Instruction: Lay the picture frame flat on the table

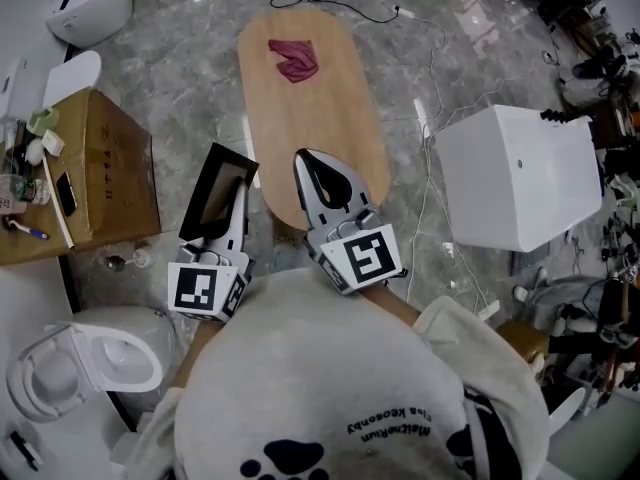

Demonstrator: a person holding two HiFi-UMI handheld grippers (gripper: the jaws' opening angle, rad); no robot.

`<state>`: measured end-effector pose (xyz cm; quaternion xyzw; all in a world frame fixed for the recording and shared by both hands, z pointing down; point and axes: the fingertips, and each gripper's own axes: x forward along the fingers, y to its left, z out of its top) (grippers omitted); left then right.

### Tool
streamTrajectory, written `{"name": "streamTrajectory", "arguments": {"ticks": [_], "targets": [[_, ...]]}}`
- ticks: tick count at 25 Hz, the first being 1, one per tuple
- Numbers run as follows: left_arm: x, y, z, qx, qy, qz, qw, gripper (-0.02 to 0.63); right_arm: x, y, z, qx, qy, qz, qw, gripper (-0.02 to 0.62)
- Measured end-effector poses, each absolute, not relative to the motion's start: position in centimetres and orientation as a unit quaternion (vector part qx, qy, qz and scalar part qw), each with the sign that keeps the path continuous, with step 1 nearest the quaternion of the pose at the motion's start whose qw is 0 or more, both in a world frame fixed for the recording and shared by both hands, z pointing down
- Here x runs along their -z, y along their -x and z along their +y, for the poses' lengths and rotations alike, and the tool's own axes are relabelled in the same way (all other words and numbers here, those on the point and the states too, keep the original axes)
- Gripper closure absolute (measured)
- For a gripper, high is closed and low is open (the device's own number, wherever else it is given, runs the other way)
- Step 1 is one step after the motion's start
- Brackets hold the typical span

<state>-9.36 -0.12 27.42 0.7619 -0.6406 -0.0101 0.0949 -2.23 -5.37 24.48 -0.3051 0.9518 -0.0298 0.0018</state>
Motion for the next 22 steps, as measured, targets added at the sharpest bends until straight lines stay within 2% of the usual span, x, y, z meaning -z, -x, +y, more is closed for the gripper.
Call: {"name": "streamTrajectory", "arguments": {"ticks": [22], "targets": [[-26.2, 8.3, -7.1, -0.01, -0.809, -0.583, 0.074, 0.588, -23.0, 0.7, -10.0, 0.031, 0.363, 0.931, 0.024, 0.584]]}}
